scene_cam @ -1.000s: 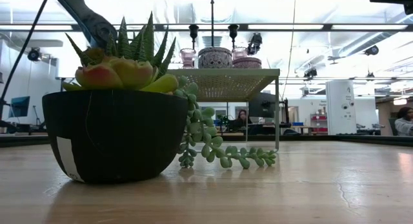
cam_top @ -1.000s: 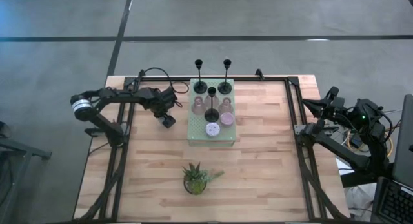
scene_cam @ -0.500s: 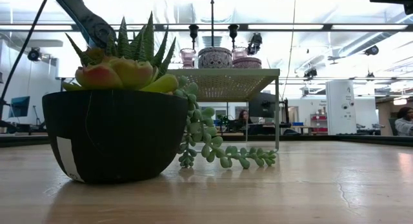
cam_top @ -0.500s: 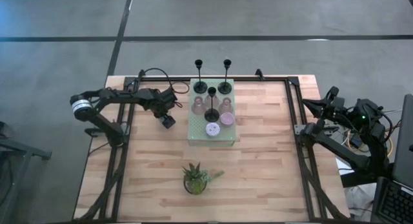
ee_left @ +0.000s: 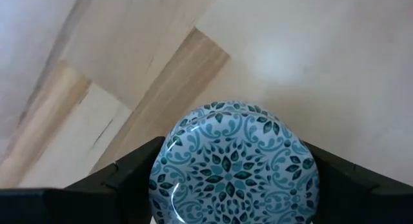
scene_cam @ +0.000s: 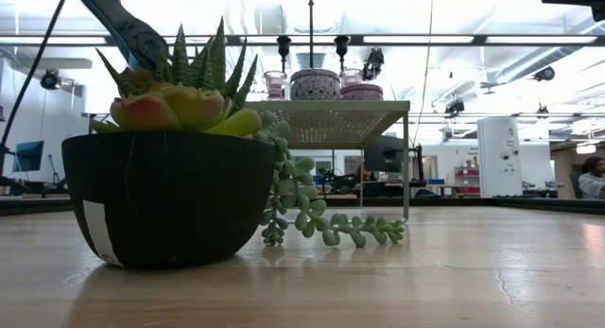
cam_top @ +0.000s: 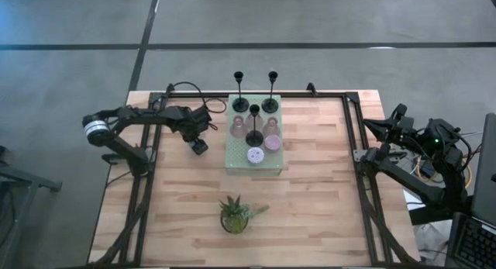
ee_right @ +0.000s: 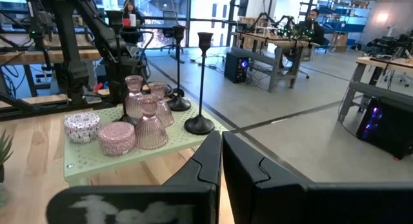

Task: Pick & Place candle stick holders
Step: Put the blue scented candle on the shelf

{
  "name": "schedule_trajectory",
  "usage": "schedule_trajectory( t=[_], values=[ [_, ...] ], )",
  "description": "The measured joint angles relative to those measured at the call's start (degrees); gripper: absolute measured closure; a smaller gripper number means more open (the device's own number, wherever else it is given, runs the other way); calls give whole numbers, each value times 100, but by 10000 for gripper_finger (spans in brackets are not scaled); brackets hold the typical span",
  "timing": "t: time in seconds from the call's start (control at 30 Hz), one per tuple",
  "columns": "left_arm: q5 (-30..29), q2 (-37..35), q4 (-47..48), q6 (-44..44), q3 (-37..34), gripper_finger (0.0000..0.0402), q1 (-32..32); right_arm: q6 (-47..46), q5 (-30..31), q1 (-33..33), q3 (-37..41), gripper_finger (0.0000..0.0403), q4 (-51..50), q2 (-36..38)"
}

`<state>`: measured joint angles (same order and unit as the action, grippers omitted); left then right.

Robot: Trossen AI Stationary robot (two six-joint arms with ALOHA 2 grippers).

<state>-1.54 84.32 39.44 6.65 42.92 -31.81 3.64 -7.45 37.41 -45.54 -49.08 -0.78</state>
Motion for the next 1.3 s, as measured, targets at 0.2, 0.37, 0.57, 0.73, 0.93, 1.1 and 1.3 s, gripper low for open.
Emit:
schedule_trajectory(
  t=[0.2, 0.37, 0.57, 0.73, 0.93, 1.1, 1.3],
  values=[
    [61, -519, 338, -89, 3, 100, 0, 0, -1, 0, 0, 394, 0, 0],
    [335, -1100, 990, -78, 191, 100, 0, 0, 1, 0, 0, 394, 0, 0],
    [874, -1721, 1632, -78, 714, 100, 0, 0, 0, -2, 0, 394, 0, 0],
    [1392, -1907, 2264, -214, 1324, 100, 9, 0, -1, -2, 0, 394, 0, 0],
    [1677, -1873, 2704, -343, 2029, 100, 109, 0, 1, 0, 0, 394, 0, 0],
    [1744, -1813, 2873, -338, 2538, 100, 292, 0, 1, -1, 0, 394, 0, 0],
    [1743, -1663, 2906, -262, 2896, 100, 783, 0, 0, -2, 0, 394, 1, 0]
  ],
)
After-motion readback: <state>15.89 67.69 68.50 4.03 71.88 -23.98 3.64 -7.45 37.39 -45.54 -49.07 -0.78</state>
